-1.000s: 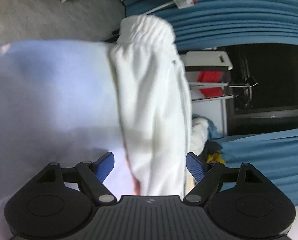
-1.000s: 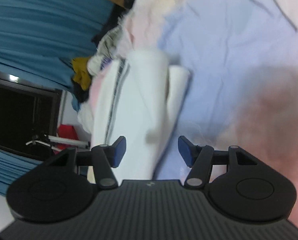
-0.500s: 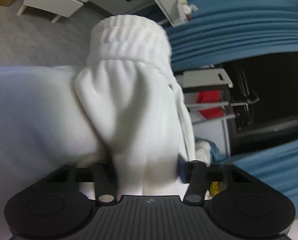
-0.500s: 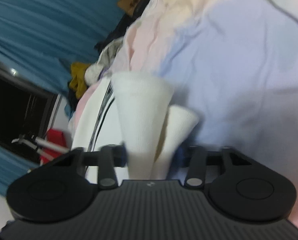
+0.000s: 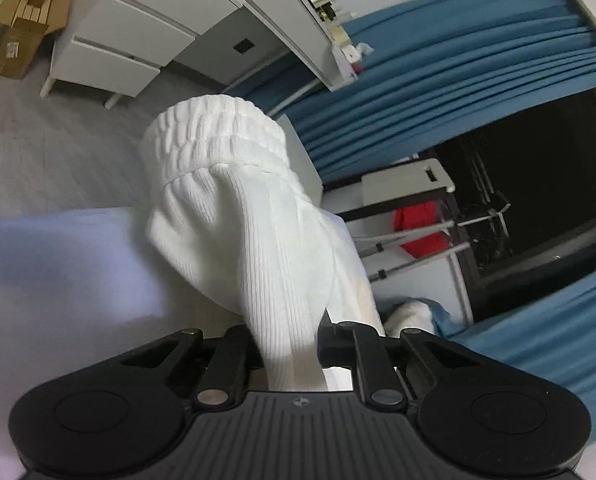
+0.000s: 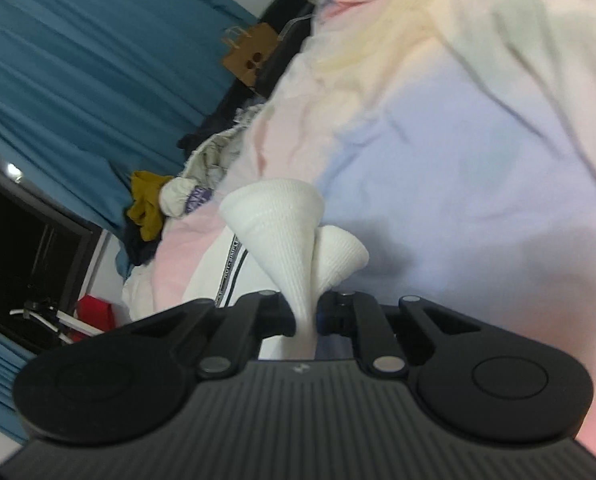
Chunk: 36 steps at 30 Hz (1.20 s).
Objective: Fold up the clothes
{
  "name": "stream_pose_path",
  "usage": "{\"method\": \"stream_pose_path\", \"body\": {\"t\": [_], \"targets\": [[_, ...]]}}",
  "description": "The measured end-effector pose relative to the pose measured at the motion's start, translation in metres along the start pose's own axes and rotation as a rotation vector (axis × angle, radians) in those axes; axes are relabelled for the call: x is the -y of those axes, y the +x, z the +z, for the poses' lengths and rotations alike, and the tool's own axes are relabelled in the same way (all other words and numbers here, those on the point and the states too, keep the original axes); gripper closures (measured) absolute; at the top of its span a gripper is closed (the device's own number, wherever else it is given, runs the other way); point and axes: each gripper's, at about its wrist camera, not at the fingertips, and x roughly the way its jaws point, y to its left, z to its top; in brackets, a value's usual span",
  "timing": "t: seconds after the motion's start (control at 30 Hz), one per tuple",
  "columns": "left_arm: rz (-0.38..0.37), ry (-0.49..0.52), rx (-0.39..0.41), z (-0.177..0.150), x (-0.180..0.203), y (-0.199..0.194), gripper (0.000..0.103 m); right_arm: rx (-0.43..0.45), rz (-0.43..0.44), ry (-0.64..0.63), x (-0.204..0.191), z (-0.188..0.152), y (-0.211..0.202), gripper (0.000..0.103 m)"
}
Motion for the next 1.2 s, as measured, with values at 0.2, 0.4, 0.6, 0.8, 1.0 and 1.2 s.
{"method": "stream_pose_path", "body": {"t": [0.2, 0.4, 0.6, 0.8, 1.0, 1.2], "targets": [[0.04, 0.0, -0.042, 0.018, -0.027, -0.077, 0.089, -0.066, -0.025, 0.014, 0.01, 0.006, -0.043, 0.092], [0.172, 0.081, -0.108, 0.013, -0.044, -0.113, 0.086, -0.106, 0.005, 0.051, 0.026, 0.006, -0.075, 0.092], [0.267, 0.22, -0.146, 0.002, -0.039, -0.137, 0.071, -0.14, -0.023, 0.015, 0.039, 0.005, -0.069, 0.092], [0.298, 0.305, -0.136, -0.013, -0.02, -0.179, 0.042, -0.163, -0.024, 0.015, 0.049, 0.005, -0.061, 0.092], [0.339, 0.503, -0.062, -0.043, 0.028, -0.223, 0.041, -0.168, -0.019, -0.004, 0.05, 0.006, -0.06, 0.092], [0.278, 0.713, -0.105, -0.097, 0.074, -0.214, 0.034, -0.15, -0.01, -0.04, 0.045, 0.005, -0.064, 0.092]]}}
